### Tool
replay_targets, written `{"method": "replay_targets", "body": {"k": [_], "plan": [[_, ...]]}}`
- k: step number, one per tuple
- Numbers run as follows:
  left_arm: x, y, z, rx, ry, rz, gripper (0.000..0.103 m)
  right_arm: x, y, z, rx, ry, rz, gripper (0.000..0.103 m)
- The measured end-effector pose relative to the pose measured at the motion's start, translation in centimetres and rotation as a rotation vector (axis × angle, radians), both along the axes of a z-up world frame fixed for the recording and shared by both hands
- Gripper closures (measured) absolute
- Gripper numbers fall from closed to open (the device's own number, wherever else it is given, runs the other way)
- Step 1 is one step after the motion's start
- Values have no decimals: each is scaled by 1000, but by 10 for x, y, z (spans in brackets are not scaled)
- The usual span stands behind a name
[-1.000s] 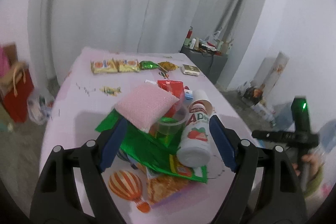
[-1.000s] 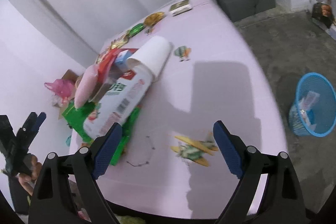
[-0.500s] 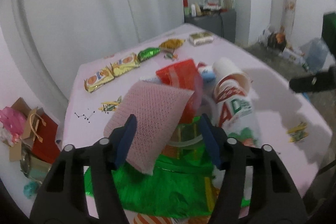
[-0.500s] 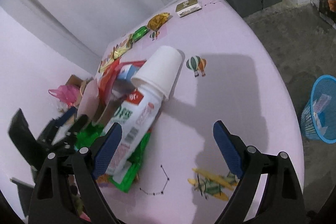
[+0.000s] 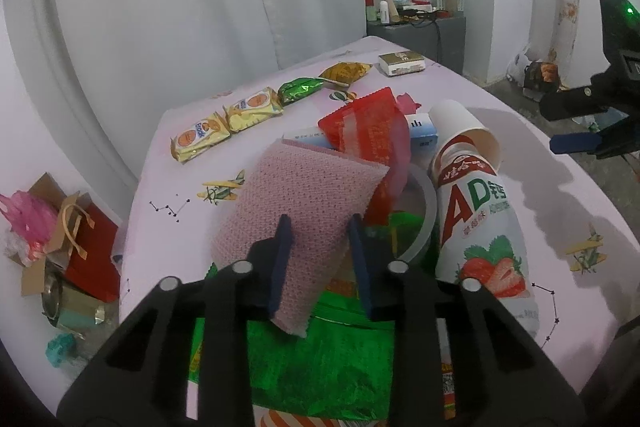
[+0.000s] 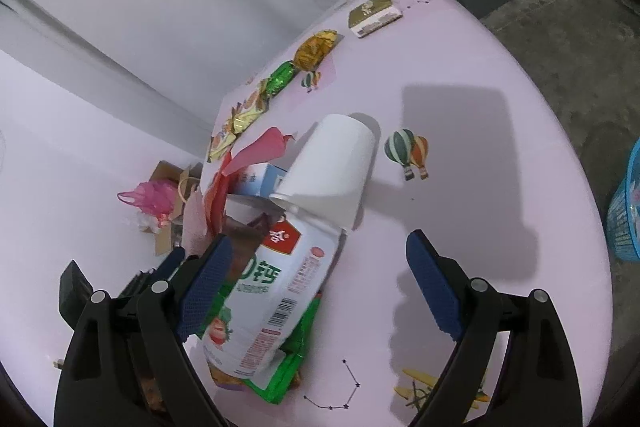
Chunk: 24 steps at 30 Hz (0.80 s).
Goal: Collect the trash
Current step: 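Bring both grippers back over the table toward the pink sponge, then close the left gripper on the pink mesh sponge while the right grasps the red plastic bag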
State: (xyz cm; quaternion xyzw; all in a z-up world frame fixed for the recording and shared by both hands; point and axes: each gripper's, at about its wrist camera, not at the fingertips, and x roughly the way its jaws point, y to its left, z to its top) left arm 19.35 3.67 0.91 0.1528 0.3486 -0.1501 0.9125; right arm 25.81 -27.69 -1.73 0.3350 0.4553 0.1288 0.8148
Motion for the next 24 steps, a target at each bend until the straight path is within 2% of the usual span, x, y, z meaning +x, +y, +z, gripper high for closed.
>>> {"method": "replay_targets", "body": {"k": [2, 4, 12, 18, 21, 22, 23, 24], "plan": [[-2, 3, 2, -19, -1, 0, 90, 3, 3, 6, 4, -14, 12, 17], [-1, 6, 3, -46, 3, 0, 103, 8, 10, 15, 15, -43, 40, 17], [-2, 16, 8, -166, 11, 6, 103, 50, 52, 38, 8, -94, 150, 20], [-6, 31, 18, -261, -6, -8, 103, 85, 73, 31, -20, -66, 179, 26], [-7, 36, 21, -310, 16, -61, 103, 95, 75, 27, -18, -55, 176, 26], [-8, 37, 21, -310, 6, -63, 100, 96, 74, 26, -19, -54, 175, 26], [-7, 36, 22, -302, 5, -67, 91, 97, 73, 25, -19, -53, 175, 26], [-4, 33, 21, -280, 16, -70, 56, 99, 73, 23, -19, -50, 175, 26]]}}
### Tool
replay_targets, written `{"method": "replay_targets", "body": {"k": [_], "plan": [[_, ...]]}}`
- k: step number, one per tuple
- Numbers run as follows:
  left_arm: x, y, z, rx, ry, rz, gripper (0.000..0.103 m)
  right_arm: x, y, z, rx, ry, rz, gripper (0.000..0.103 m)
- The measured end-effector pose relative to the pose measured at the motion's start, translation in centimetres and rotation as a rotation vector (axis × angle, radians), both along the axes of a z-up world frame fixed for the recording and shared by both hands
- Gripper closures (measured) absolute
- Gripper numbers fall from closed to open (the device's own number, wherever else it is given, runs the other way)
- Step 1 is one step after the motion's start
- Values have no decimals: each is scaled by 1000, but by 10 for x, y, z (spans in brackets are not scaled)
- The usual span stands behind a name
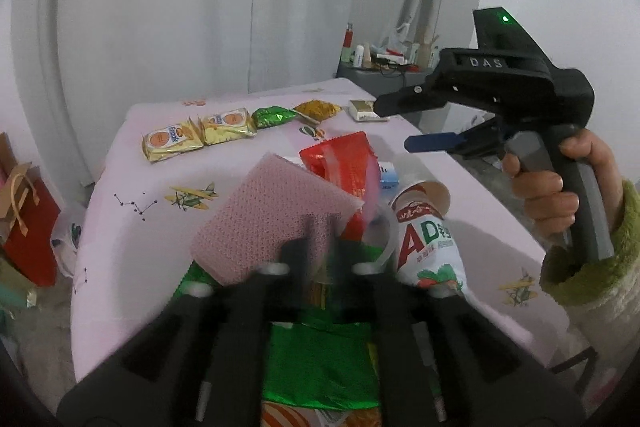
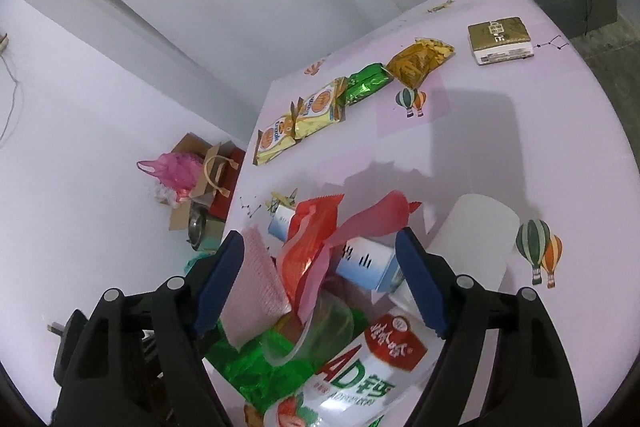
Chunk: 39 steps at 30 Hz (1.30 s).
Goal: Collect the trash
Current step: 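Close the left gripper on the pink mesh sponge while the right grasps the red plastic bag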
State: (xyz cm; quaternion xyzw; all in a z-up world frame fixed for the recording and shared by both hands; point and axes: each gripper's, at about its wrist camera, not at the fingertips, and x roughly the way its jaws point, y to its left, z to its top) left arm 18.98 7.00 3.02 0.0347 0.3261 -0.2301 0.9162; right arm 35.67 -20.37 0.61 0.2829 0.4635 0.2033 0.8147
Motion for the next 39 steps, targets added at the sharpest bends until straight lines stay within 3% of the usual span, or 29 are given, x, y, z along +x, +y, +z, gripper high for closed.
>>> {"method": "replay_targets", "body": {"k": [1, 3, 9, 13, 15, 21, 25, 30, 39], "plan": [[2, -2, -1, 20, 1, 6, 33, 2, 0, -1, -1, 5, -1, 26], [6, -9, -3, 70, -19, 8, 33, 7, 0, -5, 0, 18, 1, 26], [29, -31, -22, 254, 37, 17, 33, 19, 5, -13, 18, 44, 25, 26], [35, -34, -24, 282, 36, 41, 46, 26, 14, -14, 16, 45, 58, 26], [37, -33, -24, 270, 47, 50, 48, 27, 19, -16, 10, 46, 80, 31], [32, -36, -28, 298, 24, 44, 63, 24, 23, -18, -8, 47, 98, 56], [30, -35, -28, 293, 12, 36, 73, 22, 24, -19, -16, 43, 99, 78], [27, -35, -25, 286, -10, 26, 83, 17, 23, -14, -10, 20, 93, 91], [17, -25, -9, 232, -58, 24, 95, 6, 18, 3, 30, -45, 58, 97]]}}
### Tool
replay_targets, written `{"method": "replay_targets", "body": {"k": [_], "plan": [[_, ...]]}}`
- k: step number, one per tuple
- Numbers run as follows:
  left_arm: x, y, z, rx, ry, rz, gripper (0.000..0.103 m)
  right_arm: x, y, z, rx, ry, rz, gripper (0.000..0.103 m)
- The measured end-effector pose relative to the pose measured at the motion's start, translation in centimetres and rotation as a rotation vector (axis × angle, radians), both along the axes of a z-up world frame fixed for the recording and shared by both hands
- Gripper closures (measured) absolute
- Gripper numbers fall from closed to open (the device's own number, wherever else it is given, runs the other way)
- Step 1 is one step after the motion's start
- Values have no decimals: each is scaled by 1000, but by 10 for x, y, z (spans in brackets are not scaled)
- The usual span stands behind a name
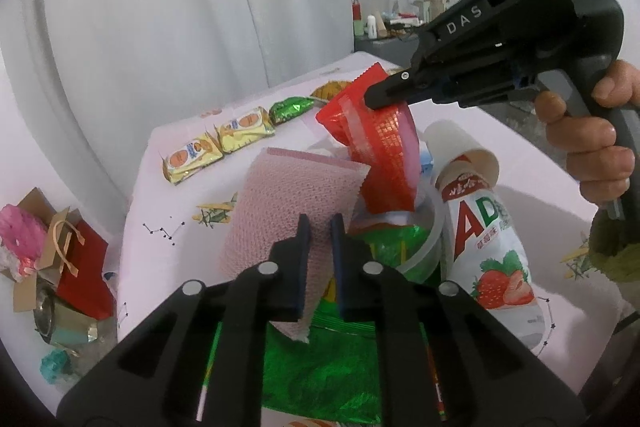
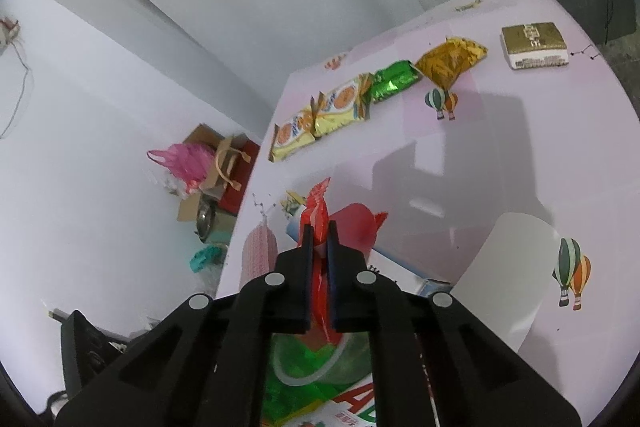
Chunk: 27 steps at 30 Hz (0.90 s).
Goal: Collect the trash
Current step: 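Close the left gripper on the pink mesh sponge while the right grasps the red plastic bag, then lift the sponge and red bag and carry both toward the blue wastebasket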
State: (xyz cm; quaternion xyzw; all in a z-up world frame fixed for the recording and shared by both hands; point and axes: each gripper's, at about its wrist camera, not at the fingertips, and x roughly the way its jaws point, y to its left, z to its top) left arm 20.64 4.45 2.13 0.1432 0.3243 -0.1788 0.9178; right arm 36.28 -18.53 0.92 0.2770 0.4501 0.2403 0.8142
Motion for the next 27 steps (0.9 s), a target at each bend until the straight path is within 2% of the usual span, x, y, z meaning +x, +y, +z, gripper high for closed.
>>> {"method": "replay_targets", "body": {"k": [4, 17, 27], "plan": [[-3, 8, 12, -41, -21, 2, 96, -5, -3, 10, 23, -31, -10, 97], [-19, 19, 42, -102, -92, 19, 103, -21, -13, 38, 104, -107, -24, 98], [-32, 13, 62, -112, -137, -2, 103, -42, -26, 62, 129, -158, -45, 98]]}}
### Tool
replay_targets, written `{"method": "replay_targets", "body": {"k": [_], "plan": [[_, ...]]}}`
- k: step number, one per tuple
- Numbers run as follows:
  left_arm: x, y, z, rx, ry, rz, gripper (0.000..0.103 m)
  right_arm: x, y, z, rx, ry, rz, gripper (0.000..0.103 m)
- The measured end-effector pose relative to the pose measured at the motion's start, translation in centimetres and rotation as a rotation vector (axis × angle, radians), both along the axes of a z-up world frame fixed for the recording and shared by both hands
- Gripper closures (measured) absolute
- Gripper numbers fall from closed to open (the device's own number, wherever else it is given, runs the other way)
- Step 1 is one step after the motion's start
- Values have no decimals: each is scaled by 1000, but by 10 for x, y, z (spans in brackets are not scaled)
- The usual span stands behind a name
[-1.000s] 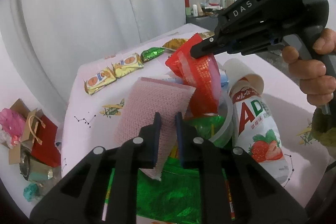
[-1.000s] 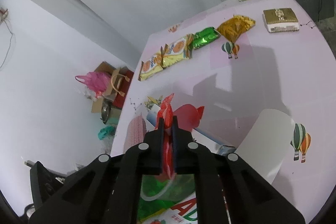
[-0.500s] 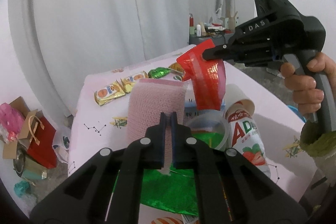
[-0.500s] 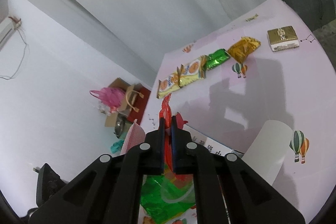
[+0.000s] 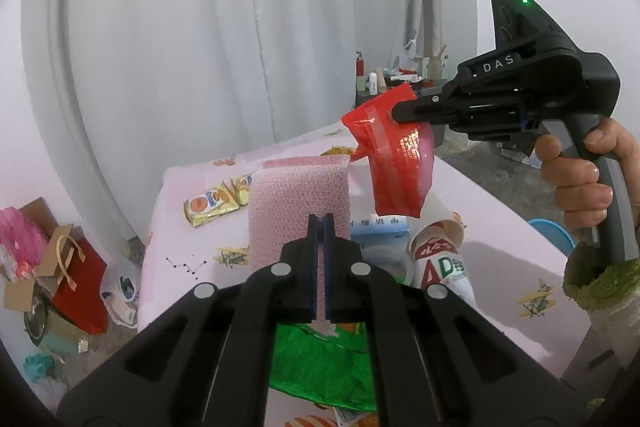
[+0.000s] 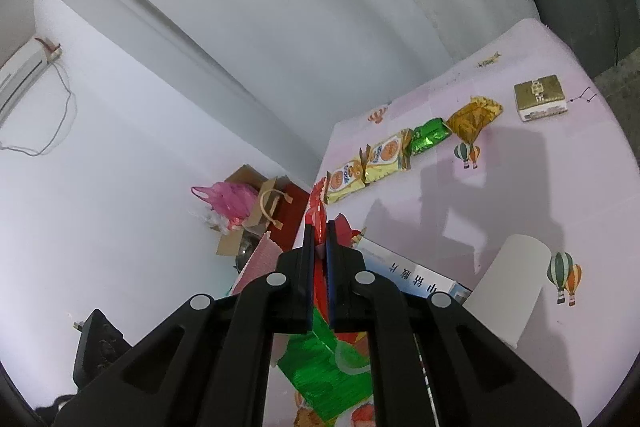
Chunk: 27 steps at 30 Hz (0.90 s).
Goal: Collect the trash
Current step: 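Lift the sponge and red bag and carry both toward the blue wastebasket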
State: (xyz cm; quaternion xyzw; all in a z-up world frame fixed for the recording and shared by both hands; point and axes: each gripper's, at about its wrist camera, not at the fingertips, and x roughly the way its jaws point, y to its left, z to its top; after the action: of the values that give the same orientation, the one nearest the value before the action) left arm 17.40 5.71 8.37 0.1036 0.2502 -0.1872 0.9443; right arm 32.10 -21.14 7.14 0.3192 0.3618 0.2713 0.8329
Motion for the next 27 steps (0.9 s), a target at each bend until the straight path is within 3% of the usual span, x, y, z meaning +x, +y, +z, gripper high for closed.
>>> {"method": "replay_targets", "body": {"k": [12, 18, 27], "plan": [[-21, -36, 33, 14, -70, -63, 103, -38, -41, 26, 30, -65, -73, 98], [-29, -87, 45, 24, -94, -160, 103, -72, -98, 27, 60, -90, -172, 98], [-35, -197, 47, 27, -79, -354, 103, -140, -211, 2, 105, -91, -397, 98]]}}
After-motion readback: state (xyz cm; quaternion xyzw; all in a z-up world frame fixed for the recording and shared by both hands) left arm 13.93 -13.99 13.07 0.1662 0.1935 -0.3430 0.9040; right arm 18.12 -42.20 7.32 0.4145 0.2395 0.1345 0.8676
